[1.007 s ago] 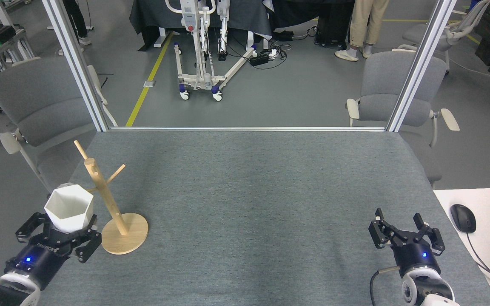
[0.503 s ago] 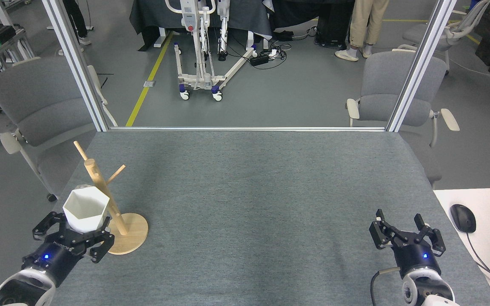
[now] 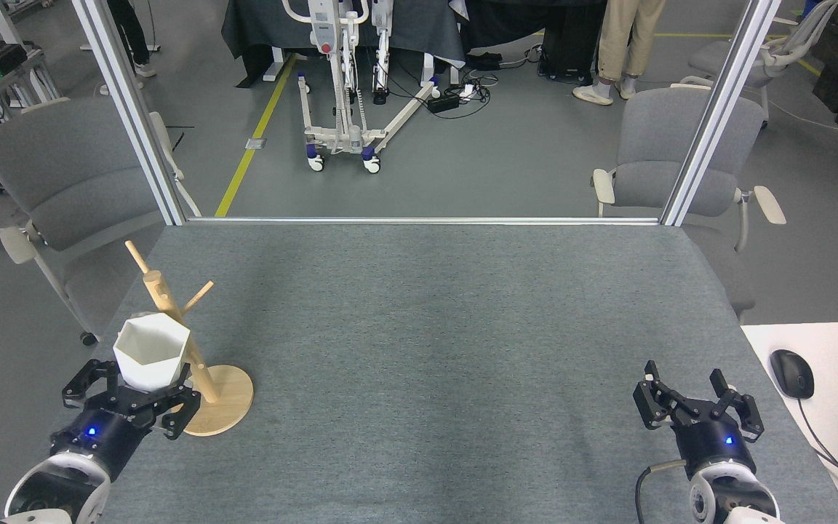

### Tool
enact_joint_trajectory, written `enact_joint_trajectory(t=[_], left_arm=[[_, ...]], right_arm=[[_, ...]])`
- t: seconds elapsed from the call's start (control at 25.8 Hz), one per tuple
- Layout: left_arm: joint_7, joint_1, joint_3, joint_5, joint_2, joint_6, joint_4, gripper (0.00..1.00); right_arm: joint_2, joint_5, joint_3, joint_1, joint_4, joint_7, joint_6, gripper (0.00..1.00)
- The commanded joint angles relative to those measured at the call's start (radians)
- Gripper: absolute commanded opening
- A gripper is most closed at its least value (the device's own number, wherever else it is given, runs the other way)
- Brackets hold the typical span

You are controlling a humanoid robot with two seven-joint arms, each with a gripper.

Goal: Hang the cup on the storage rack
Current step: 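Raise the cup onto a peg of the wooden rack with the left gripper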

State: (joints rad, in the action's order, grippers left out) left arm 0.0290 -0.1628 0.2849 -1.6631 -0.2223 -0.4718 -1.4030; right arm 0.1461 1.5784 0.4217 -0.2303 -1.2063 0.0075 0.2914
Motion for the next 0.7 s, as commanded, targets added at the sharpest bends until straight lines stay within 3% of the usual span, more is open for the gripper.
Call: enact_joint_trajectory(t=[0.0,0.66], left_arm=[[-0.004,-0.004,-0.016,0.000,0.000,0.030,0.029,0.90],[-0.006,-0.050,-0.018,0.000,0.029,0.033,0.168,0.97]], right_arm=[[0.001,0.000,0.002,-0.003,0.013,0.000,-0.001,0.99],[0.001,0.000,0.002,-0.004,0.014,0.000,-0.003,0.99]])
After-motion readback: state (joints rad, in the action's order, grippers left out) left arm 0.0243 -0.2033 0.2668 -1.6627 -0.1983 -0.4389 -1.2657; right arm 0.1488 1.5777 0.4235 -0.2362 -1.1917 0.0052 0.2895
